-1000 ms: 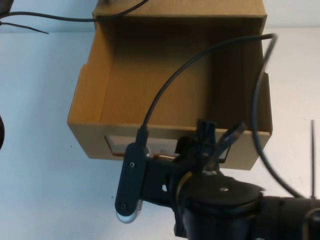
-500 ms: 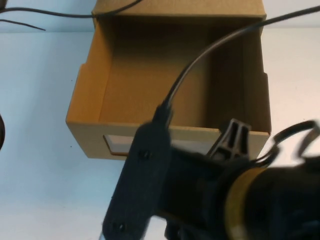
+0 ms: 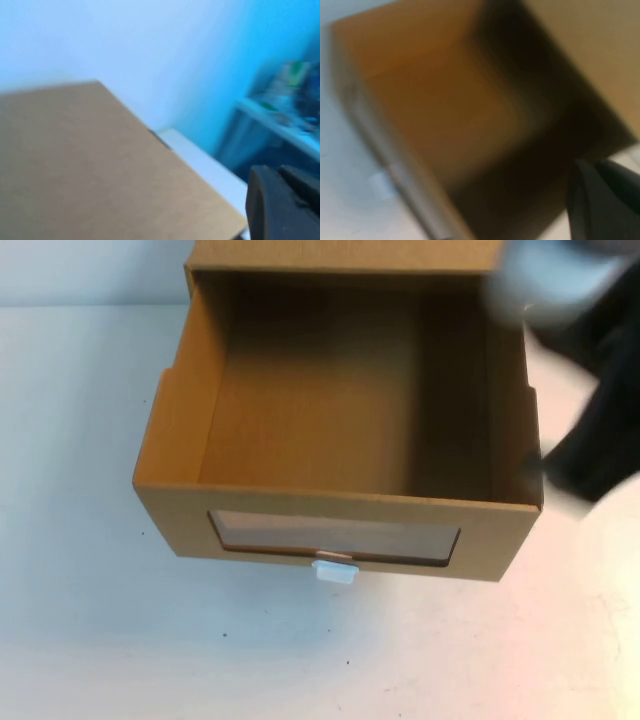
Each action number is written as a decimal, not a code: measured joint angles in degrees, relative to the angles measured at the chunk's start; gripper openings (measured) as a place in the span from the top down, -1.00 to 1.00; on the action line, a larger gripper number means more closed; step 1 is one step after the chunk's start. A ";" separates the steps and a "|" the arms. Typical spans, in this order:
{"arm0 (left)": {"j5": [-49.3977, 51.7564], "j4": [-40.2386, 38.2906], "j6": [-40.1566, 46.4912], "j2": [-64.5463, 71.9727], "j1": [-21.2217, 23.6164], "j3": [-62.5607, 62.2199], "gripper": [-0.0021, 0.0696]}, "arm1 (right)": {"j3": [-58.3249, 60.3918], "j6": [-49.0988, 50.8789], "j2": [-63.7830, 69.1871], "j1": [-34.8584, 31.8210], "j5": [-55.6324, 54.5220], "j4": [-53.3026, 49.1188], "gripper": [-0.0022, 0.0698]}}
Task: Open the shoe box
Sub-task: 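Pull the top drawer of the cardboard box fully open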
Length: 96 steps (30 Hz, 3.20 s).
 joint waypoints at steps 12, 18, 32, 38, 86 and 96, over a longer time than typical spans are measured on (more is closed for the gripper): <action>0.47 17.88 3.40 -17.75 0.00 7.73 0.95 | 0.00 -0.49 -3.38 -26.85 -1.02 1.67 0.97; 0.59 20.35 6.39 -27.76 0.00 23.50 0.95 | 0.00 -2.97 -1.86 -38.55 -8.73 8.40 0.97; -31.67 24.26 11.49 -71.80 0.00 90.14 0.95 | 0.00 -11.65 4.96 -52.96 -17.62 24.28 0.98; -43.90 24.26 13.25 -91.94 0.00 113.69 0.95 | 0.00 -13.47 4.96 -53.19 -18.15 26.10 0.98; -64.02 22.43 13.33 -113.06 0.00 158.23 0.95 | 10.19 -13.84 7.20 -53.62 -25.72 40.63 0.98; -64.02 22.43 13.33 -113.06 0.00 158.23 0.95 | 13.26 -13.84 6.03 -56.18 -32.55 37.71 0.98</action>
